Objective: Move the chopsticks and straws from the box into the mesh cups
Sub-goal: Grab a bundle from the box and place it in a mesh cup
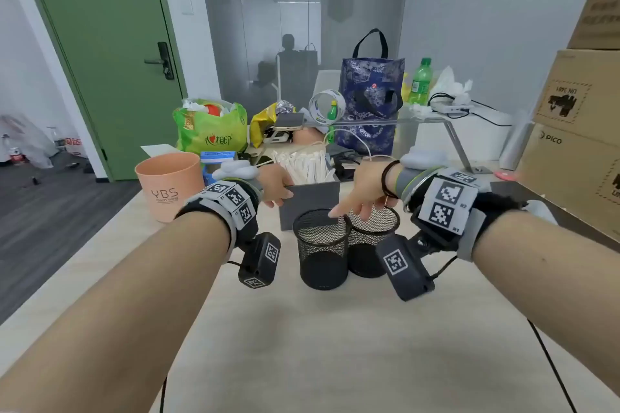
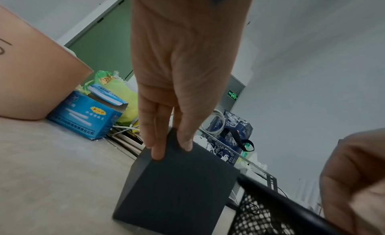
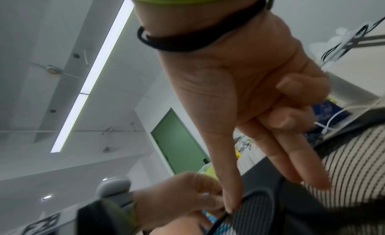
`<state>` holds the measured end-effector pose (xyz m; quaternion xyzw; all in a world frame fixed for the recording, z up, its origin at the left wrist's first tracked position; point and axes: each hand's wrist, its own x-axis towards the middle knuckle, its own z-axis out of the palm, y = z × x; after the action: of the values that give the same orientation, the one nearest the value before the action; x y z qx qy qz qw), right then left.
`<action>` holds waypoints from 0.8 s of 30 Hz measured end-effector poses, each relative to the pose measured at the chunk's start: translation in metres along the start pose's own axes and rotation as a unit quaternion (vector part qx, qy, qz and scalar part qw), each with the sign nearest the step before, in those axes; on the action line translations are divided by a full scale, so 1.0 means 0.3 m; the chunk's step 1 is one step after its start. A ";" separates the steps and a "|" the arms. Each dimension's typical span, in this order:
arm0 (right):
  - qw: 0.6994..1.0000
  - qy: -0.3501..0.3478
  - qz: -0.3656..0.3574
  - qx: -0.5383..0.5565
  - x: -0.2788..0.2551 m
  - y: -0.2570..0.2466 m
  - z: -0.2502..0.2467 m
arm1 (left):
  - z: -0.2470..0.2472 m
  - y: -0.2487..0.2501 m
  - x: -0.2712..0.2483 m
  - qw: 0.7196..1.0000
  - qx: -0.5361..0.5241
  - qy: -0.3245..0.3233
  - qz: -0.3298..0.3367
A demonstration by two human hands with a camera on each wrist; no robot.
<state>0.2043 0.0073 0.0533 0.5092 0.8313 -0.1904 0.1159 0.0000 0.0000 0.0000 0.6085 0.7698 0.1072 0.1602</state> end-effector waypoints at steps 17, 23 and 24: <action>0.998 0.032 -0.023 -0.053 -0.056 -0.024 0.135 | -0.041 -0.078 -0.190 0.999 0.030 -0.009 -0.033; 0.999 -0.001 -0.037 0.018 -0.080 -0.062 0.163 | -0.053 -0.095 -0.278 0.999 -0.012 -0.018 -0.049; 0.999 -0.006 -0.036 0.017 -0.083 -0.064 0.159 | -0.060 -0.092 -0.286 0.999 -0.016 -0.014 -0.048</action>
<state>0.1985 -0.0413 0.0239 0.4795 0.8451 -0.2117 0.1050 -0.0139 -0.0892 0.0167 0.5698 0.7938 0.1034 0.1857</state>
